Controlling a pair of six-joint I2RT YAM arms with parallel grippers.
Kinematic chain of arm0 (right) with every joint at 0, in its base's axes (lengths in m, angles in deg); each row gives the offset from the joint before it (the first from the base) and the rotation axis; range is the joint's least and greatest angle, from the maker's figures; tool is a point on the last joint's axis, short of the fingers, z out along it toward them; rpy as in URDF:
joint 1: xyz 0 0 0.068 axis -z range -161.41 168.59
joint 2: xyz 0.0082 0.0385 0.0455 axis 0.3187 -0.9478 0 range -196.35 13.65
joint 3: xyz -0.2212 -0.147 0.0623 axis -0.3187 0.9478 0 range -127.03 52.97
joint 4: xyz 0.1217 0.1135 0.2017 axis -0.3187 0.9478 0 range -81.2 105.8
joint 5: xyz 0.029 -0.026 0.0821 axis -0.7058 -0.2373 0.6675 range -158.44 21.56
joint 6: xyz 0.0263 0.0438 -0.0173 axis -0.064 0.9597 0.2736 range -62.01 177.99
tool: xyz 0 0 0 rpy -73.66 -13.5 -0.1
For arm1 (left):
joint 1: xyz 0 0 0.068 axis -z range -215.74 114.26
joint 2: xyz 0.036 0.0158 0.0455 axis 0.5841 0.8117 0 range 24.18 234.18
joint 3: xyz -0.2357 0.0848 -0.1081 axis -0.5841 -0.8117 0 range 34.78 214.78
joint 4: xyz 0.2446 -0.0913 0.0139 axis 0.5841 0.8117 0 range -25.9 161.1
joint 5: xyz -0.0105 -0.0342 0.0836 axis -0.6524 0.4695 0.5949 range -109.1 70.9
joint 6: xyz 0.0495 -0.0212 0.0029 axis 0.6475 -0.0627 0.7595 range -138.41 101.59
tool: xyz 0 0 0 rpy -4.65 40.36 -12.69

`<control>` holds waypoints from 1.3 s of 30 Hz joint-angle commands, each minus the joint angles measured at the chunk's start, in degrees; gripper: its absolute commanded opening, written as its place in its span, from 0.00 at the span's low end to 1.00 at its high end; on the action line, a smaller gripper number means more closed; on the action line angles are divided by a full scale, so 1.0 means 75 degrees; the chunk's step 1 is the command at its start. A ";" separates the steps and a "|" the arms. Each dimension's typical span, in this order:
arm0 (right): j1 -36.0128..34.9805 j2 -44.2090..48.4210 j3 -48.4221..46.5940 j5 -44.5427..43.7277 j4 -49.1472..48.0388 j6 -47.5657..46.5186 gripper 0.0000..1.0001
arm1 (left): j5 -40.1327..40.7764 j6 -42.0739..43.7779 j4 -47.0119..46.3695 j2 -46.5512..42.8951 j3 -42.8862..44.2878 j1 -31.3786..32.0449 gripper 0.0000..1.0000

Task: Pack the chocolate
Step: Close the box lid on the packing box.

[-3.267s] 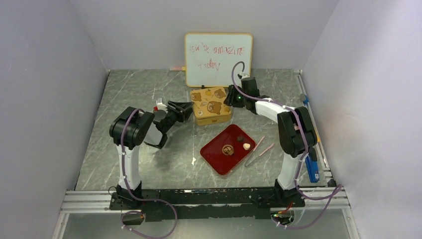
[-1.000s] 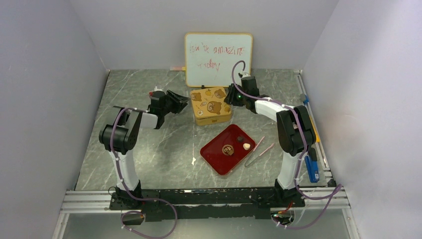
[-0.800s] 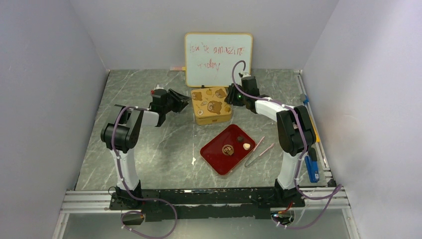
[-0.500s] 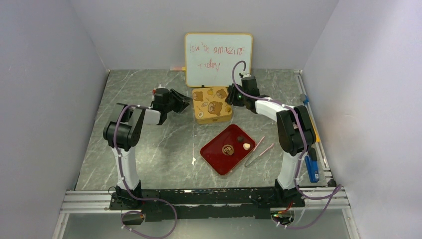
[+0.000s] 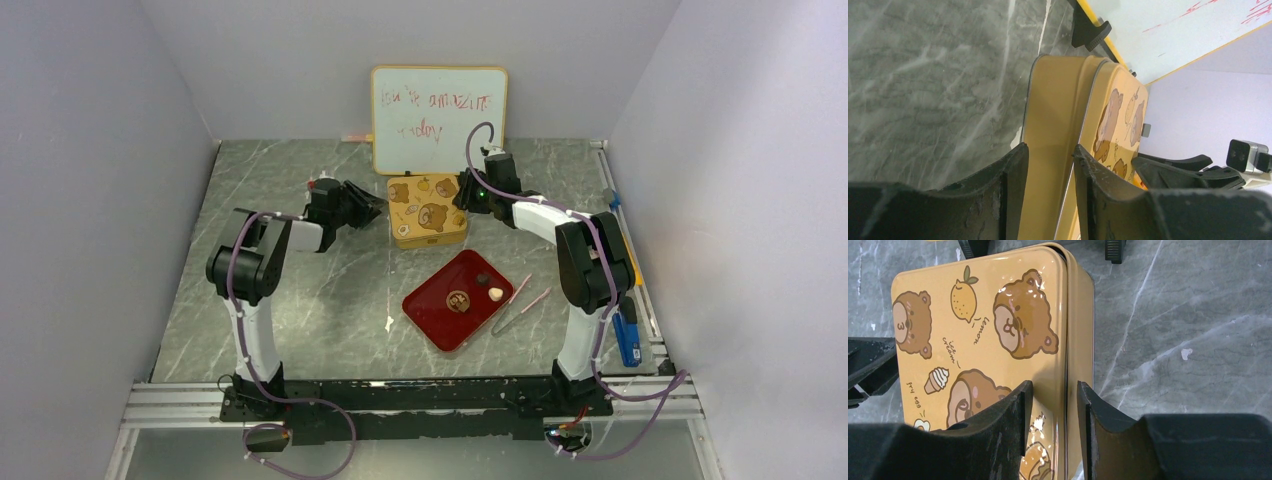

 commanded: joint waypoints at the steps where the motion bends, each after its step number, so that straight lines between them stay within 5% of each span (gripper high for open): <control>1: 0.0037 -0.0108 0.0303 -0.0551 0.0882 -0.0336 0.40 | -0.0019 0.0388 0.0182 -0.0538 -0.0137 0.0144 0.44; 21: 0.0037 -0.0116 0.0178 -0.0740 0.0990 -0.0386 0.41 | -0.0109 0.1463 0.0826 -0.1082 -0.0045 0.0143 0.44; 31: 0.0043 -0.0157 0.0101 -0.0839 0.1077 -0.0372 0.41 | 0.0056 0.2461 0.2233 -0.0617 0.1342 0.0156 0.43; 39: 0.0042 -0.0184 0.0016 -0.0904 0.1168 -0.0421 0.41 | 0.0818 0.4091 0.3999 -0.0381 0.3056 0.0334 0.26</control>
